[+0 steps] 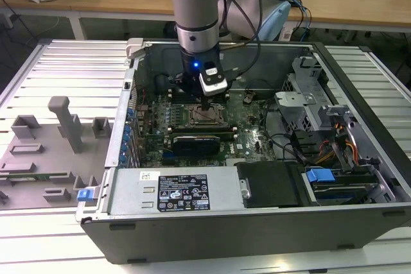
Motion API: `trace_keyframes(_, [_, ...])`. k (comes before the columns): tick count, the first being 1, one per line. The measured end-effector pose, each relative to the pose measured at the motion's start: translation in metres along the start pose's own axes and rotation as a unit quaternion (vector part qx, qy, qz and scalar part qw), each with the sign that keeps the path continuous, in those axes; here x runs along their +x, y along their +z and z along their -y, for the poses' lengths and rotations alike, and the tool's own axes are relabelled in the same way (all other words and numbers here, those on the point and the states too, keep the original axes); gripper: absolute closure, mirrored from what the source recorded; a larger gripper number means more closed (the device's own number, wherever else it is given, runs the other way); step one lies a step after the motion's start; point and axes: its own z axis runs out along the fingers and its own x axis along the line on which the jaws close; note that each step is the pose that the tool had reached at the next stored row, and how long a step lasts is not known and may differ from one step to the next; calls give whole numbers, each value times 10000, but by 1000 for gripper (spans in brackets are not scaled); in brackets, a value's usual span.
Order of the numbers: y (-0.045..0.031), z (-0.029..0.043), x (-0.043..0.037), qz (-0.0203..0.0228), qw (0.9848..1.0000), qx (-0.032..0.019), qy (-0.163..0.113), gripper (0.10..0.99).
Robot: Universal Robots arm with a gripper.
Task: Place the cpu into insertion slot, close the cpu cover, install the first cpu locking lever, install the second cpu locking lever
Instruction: 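Install the first cpu locking lever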
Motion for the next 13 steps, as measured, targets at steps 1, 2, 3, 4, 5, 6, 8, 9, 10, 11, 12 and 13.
trace_keyframes(1, [1,0,0,-4,10000,19,-47,980])
trace_keyframes(2, [3,0,0,-10,9999,38,-99,980])
trace_keyframes(3, [4,0,0,-18,9999,60,-156,980])
trace_keyframes(4, [6,1,1,-26,9998,76,-198,980])
trace_keyframes(5, [8,2,1,-39,9996,93,-256,980])
trace_keyframes(6, [10,5,1,-50,9995,92,-309,980])
trace_keyframes(8, [17,7,-5,-73,9992,87,-392,980])
trace_keyframes(9, [22,6,-12,-88,9990,86,-432,980])
trace_keyframes(10, [26,5,-19,-103,9988,86,-465,980])
trace_keyframes(11, [32,2,-35,-131,9985,88,-524,980])
trace_keyframes(12, [35,1,-43,-144,9983,88,-553,980])
trace_keyframes(13, [38,-1,-50,-160,9981,89,-593,980])
